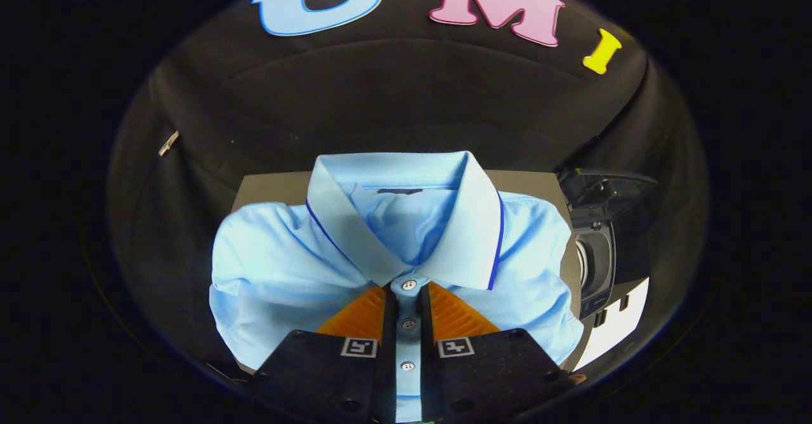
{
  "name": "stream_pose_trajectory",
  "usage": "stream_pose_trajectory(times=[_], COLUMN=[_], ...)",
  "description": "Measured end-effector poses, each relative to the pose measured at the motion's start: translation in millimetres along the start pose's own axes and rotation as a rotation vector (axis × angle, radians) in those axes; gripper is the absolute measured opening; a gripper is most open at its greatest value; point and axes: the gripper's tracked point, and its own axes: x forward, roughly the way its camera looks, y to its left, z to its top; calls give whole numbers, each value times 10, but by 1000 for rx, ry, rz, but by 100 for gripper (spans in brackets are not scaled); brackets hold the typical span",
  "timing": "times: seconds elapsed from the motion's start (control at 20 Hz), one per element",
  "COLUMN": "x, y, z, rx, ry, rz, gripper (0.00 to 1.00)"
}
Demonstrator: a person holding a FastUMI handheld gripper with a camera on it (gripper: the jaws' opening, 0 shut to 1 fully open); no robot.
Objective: Put the clothes into the washing machine and then close the washing machine lid.
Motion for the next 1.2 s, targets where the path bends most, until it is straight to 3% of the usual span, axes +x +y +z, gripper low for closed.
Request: stream_pose_trajectory(times=[0.15, 0.2, 0.45, 0.6, 1.2], x=[-9, -22, -14, -82, -973], y=[7, -19, -3, 21, -85], z=[14, 29, 24, 92, 357], rx=[-9, -17, -36, -70, -2], ry=[-34, -40, -89, -183, -569], rz=[-2, -7, -21, -12, 21], gripper=[20, 5, 5, 5, 5])
